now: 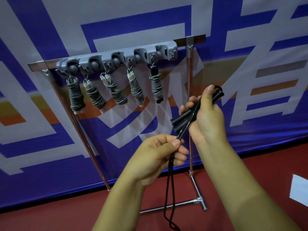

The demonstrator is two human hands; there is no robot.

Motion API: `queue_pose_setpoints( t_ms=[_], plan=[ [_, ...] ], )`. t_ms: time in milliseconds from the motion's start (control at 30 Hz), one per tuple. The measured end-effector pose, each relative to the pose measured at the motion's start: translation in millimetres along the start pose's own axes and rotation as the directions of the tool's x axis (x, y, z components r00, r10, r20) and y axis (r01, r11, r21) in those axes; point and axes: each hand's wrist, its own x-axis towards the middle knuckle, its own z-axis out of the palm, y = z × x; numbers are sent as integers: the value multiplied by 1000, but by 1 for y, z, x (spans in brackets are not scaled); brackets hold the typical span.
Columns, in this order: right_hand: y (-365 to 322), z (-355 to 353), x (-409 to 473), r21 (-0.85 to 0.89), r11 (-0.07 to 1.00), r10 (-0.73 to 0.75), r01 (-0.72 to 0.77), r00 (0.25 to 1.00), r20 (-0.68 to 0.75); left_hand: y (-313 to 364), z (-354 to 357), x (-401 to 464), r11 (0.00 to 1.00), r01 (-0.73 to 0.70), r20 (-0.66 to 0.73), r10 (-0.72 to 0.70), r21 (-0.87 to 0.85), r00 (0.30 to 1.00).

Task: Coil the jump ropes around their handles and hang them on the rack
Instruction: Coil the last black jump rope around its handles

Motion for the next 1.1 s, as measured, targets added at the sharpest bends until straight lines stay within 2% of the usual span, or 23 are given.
queue_pose_setpoints(
  t_ms=[100,267,400,567,600,667,733,867,1000,1100],
  plan=[
    [-2,-1,-1,-16,1000,24,-24,1000,7,-6,-6,1,998,-37,-54,40,50,998],
    [-3,0,-11,-28,992,123,-121,988,94,-13,-15,7,938,-64,-81,97,341,992],
    [-1,-5,-22,-109,976,205,-189,965,165,-11,-27,15,736,-29,-163,188,676,969],
    [-5,-14,-29,-212,963,210,-165,954,214,7,-31,11,460,-88,-92,355,883,930],
    [-5,-16,-31,-240,959,205,-150,953,224,11,-31,10,434,-90,-85,368,896,926],
    [-6,-18,-34,-280,954,177,-108,956,234,17,-30,8,486,-67,-112,329,871,938],
    [-7,-18,-35,-298,953,131,-57,964,233,21,-29,6,605,-32,-139,233,796,962],
    [-1,-17,-34,-326,943,6,71,973,229,21,-21,1,862,2,-160,92,506,983],
    [6,-21,-33,-372,904,-118,209,961,252,18,-14,1,969,50,-142,-16,243,990],
    [7,-24,-31,-385,884,-167,264,949,267,13,-12,5,976,184,-114,-197,-116,974]
  ],
)
